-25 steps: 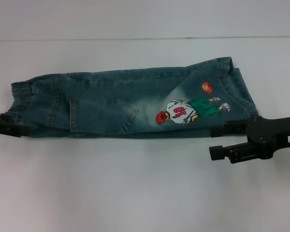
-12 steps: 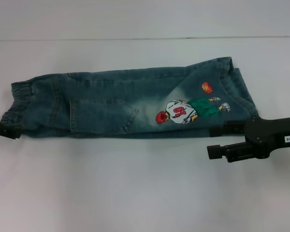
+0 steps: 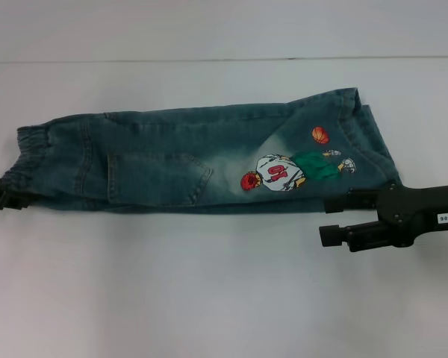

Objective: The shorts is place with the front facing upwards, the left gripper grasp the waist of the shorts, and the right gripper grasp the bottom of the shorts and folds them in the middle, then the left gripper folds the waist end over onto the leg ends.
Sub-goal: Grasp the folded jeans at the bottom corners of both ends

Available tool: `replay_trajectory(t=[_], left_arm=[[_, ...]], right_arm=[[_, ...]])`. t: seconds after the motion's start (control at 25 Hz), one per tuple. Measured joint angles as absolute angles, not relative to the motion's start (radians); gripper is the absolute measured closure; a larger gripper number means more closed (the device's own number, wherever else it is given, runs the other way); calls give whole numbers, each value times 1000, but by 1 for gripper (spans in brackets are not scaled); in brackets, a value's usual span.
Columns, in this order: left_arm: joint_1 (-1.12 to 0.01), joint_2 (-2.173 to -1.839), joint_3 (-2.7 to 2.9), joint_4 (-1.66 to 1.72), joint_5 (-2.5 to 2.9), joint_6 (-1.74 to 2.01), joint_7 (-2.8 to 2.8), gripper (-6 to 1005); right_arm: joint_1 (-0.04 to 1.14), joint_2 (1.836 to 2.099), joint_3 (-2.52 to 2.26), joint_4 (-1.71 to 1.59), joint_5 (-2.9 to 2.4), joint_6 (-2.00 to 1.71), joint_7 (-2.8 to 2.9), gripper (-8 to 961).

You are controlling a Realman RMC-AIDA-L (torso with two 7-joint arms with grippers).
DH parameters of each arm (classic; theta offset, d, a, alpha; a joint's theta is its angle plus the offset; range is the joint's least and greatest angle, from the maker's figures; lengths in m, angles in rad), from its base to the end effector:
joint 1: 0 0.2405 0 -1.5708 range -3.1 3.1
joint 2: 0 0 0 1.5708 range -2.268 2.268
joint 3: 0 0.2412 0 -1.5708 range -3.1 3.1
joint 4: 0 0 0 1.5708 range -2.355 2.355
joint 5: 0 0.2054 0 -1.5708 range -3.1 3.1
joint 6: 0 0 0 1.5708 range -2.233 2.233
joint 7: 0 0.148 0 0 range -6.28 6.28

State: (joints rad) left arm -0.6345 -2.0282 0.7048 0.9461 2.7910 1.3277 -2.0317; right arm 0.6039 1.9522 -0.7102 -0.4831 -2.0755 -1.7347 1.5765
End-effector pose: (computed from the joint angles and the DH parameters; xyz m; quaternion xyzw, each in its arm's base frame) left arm -0.3084 0.3674 0.0744 -0.8726 -0.3812 0.1367 0.2731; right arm 0.2484 0.3063 0.0167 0.9271 -0.3025 -0.2211 0.0110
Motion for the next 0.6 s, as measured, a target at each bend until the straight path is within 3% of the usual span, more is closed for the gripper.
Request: replay_trajectory(t=[0.32, 0.6], left_arm=[[-638, -2029, 708, 946, 2792, 1337, -2024, 576], [-647, -2031, 709, 961, 2779, 1384, -2014, 896]], right_arm=[[605, 1953, -708, -481, -2075, -1731, 1571, 76], [606, 1956, -702, -482, -2071, -1701, 1569, 82]])
